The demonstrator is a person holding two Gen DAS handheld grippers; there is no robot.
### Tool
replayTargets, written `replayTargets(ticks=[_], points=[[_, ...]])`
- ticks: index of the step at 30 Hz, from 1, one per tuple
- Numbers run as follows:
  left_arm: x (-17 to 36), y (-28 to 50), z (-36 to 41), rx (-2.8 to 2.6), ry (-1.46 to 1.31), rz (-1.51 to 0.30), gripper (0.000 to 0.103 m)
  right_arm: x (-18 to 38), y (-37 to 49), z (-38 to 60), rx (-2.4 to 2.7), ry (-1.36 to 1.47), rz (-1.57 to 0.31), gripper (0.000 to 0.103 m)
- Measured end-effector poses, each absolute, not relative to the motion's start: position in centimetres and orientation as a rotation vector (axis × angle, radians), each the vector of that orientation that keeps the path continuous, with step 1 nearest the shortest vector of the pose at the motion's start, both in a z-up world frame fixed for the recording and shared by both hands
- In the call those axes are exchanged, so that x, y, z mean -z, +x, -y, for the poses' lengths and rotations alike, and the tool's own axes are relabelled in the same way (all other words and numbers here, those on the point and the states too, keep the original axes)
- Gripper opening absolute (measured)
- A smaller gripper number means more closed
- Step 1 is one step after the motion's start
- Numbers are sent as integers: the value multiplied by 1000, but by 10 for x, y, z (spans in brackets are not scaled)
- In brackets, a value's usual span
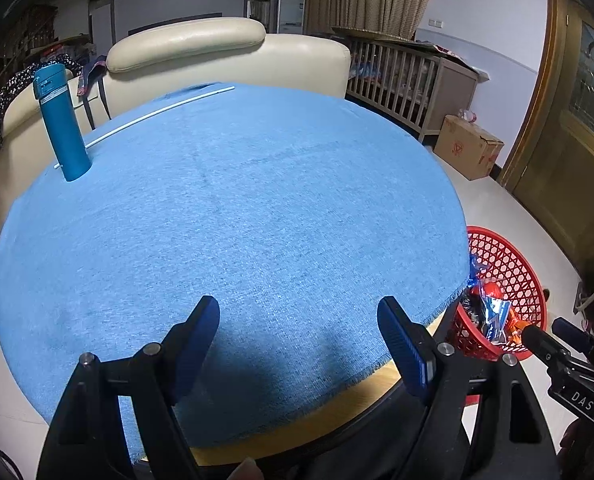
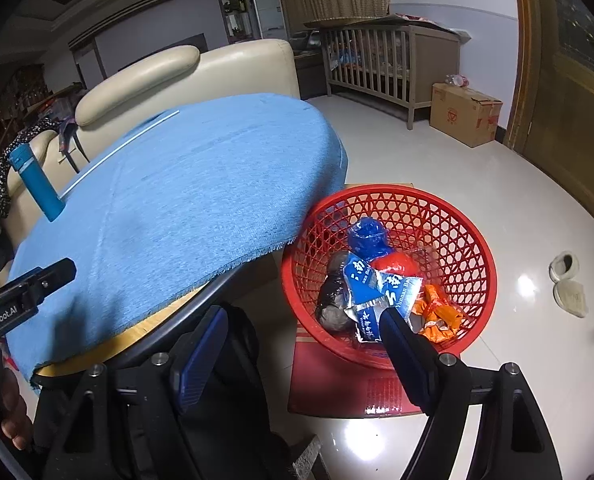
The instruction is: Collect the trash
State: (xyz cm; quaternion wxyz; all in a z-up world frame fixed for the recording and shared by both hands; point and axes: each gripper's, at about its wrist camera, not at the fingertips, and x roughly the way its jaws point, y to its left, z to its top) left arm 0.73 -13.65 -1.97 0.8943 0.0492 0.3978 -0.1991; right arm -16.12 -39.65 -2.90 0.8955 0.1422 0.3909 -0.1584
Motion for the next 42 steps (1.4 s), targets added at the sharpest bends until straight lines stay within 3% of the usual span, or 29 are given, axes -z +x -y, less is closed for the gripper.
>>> replayTargets(ticks=[42], points=[[17,0,142,439,131,-813,82,32,-160,399,328,320,-814,81]])
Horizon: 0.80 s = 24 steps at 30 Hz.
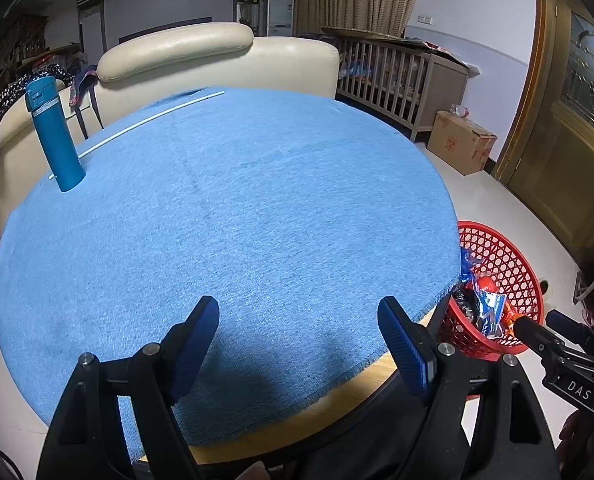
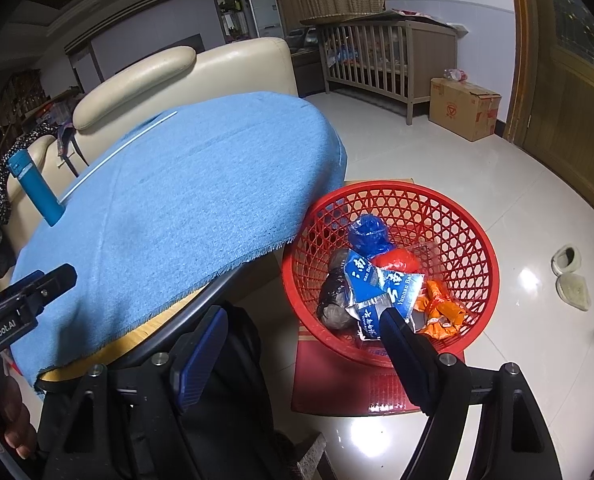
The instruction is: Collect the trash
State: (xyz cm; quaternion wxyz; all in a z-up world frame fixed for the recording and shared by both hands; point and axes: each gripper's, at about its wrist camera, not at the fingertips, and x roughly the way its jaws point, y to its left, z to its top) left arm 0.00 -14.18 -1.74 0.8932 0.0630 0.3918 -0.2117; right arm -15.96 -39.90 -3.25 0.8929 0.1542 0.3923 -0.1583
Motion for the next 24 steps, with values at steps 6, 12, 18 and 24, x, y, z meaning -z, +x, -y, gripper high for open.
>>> replayTargets(ticks=[6,12,18,24], points=[[17,1,142,440,131,-813,82,33,-160,399,329,320,-815,81],[17,0,142,443,136,-811,82,33,-160,399,328,324,-818,81],[16,0,142,448,137,-809,82,33,-160,400,329,324,-817,81],[16,0,142,454,142,-806,82,34,-160,399,329,326,-819,81]])
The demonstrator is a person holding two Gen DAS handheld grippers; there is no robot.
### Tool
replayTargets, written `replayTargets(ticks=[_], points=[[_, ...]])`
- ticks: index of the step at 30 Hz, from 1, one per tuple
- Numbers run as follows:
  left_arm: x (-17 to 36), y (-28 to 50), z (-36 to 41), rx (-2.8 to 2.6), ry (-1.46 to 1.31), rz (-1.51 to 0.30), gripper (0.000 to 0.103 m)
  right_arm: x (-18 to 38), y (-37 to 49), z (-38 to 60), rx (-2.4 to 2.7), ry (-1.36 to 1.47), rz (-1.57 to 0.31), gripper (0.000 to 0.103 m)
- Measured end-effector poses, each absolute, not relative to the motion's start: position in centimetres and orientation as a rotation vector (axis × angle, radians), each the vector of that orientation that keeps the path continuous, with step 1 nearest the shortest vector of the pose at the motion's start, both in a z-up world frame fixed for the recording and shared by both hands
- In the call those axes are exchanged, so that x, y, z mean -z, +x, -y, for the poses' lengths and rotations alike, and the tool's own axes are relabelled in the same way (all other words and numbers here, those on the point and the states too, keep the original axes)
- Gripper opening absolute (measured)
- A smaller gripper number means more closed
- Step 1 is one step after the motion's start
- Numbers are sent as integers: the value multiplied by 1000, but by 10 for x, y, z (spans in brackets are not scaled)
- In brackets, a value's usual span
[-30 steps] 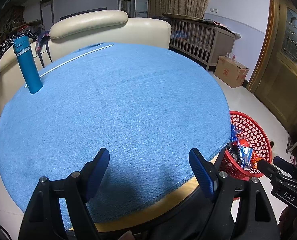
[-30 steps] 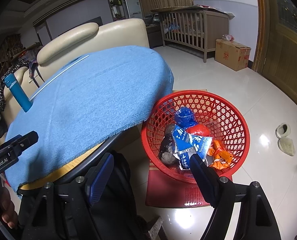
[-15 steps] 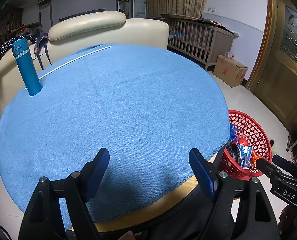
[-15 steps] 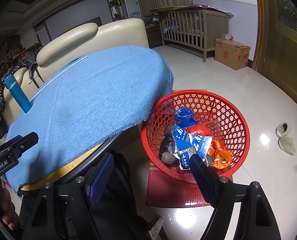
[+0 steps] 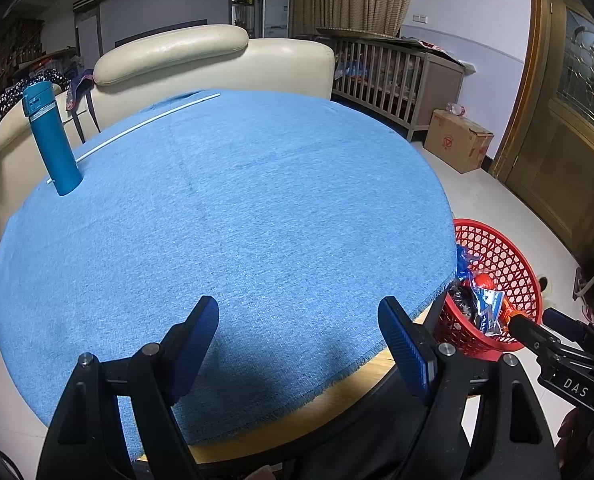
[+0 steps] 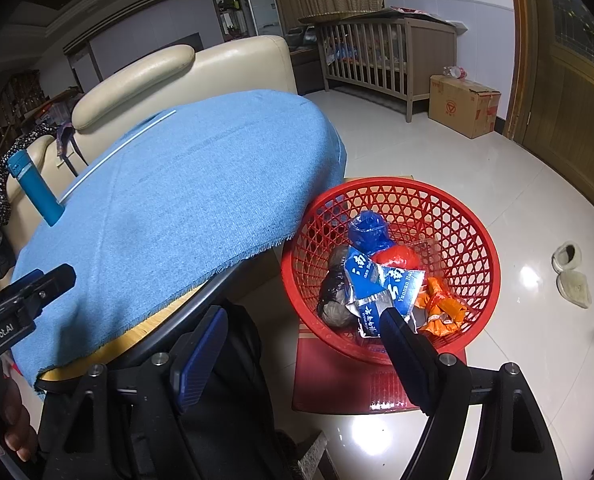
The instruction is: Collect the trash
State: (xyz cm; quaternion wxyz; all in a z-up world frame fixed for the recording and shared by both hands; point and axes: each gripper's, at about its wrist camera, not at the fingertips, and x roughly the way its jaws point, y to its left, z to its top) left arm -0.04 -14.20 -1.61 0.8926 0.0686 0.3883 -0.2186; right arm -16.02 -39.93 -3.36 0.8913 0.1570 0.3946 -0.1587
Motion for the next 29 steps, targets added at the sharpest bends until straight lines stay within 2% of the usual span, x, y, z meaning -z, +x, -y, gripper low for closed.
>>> replayTargets(ticks=[29], points=[[9,-11,148,522,149,-756,83,35,-160,400,335,335,-815,81]])
